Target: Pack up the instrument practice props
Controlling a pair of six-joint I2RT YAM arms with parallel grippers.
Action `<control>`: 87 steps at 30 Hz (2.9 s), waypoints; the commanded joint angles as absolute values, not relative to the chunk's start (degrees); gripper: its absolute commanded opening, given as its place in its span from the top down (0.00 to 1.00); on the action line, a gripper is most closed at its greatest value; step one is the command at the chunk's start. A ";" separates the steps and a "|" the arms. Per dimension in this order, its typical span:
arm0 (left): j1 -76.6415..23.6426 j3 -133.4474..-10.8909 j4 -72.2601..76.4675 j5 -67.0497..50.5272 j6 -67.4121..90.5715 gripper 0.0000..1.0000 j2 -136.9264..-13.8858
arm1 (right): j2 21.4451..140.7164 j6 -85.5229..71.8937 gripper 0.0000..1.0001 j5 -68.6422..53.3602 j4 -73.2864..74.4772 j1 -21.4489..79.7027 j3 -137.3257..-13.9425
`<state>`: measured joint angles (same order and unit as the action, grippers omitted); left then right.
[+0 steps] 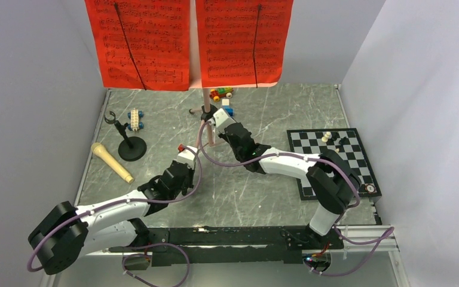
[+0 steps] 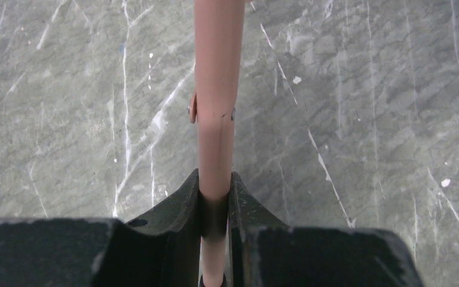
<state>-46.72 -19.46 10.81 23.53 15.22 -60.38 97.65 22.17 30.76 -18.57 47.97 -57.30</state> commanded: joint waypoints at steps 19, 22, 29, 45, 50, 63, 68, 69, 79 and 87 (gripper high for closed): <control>-47.53 -16.39 4.49 19.86 23.08 1.00 -53.22 | 85.71 -4.32 1.00 38.39 7.56 62.12 -54.69; -47.53 -16.18 4.02 19.59 24.21 1.00 -52.60 | 85.64 -5.82 1.00 39.32 10.24 63.80 -55.34; -48.03 -14.35 2.47 19.22 27.48 1.00 -48.28 | 82.03 -7.19 1.00 39.38 10.97 64.93 -52.40; -50.77 -9.99 0.90 22.44 33.54 1.00 -37.70 | 80.35 -1.26 1.00 33.97 1.01 58.39 -45.97; -51.83 -9.90 2.30 23.18 34.53 1.00 -39.22 | 80.91 -1.51 1.00 31.15 0.27 55.10 -45.81; -52.00 -13.08 0.86 25.88 34.58 0.98 -43.35 | 80.16 -4.24 1.00 27.31 2.95 54.48 -45.94; -51.96 -14.13 0.09 26.01 34.19 0.75 -42.07 | 76.32 -6.44 0.83 26.62 5.42 54.92 -44.60; -51.97 -14.45 0.09 26.01 34.08 0.70 -42.04 | 75.57 -6.61 0.74 26.37 5.69 54.97 -44.49; -51.94 -19.13 0.37 25.08 31.68 0.47 -46.03 | 70.19 -8.12 0.28 23.31 11.40 55.28 -47.03; -52.00 -24.74 -7.22 28.56 31.19 0.07 -43.55 | 57.51 -14.24 0.19 24.17 20.23 55.00 -45.63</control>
